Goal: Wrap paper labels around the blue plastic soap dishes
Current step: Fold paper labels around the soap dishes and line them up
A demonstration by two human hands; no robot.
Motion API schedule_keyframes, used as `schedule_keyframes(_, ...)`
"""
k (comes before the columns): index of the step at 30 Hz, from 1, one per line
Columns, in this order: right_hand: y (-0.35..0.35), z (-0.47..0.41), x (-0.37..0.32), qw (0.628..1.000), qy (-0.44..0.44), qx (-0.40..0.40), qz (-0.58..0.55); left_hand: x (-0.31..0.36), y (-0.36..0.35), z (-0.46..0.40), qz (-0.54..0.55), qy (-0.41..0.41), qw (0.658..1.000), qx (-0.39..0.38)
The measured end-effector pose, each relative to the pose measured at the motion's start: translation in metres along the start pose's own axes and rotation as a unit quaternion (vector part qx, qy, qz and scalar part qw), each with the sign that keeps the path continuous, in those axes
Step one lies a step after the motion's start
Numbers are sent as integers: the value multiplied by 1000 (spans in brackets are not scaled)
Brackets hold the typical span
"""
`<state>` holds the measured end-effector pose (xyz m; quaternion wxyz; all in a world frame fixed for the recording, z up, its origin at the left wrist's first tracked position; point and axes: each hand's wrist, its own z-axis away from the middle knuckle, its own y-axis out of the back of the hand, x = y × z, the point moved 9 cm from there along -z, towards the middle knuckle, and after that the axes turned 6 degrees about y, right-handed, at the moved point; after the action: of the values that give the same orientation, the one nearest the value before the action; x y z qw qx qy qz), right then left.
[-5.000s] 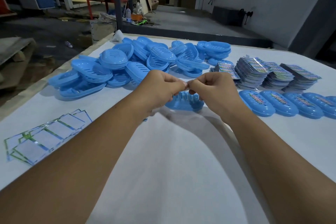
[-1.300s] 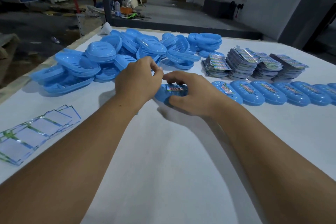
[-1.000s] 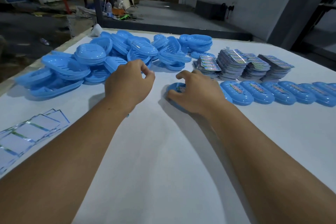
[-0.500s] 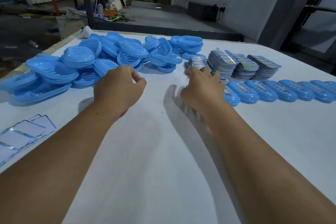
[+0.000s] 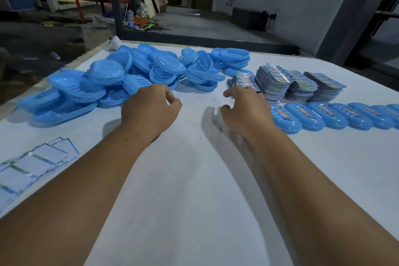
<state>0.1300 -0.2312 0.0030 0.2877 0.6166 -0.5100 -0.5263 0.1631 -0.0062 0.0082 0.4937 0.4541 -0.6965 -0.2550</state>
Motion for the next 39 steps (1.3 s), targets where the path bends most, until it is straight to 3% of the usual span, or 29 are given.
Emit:
schedule_keyframes(4, -7, 0, -13, 998, 47, 9, -42, -5, 29, -10, -47, -34, 993, 101)
schedule_keyframes(6, -7, -1, -14, 996, 54, 18, -64, -17, 39, -17, -101, -23, 988, 115)
schedule_keyframes(13, -6, -3, -14, 993, 60, 35, -94, -31, 27, -23, -130, -30, 990, 45)
schedule_keyframes(22, -5, -2, -13, 992, 55, 38, -107, -26, 21, -20, -122, -42, 991, 30)
schedule_keyframes(30, -5, -2, -14, 992, 54, 37, -111, -23, 29, -20, -86, -49, 992, 76)
schedule_keyframes(39, -7, -3, -13, 990, 54, 38, -121, -32, 24, -18, -34, -10, 999, 32)
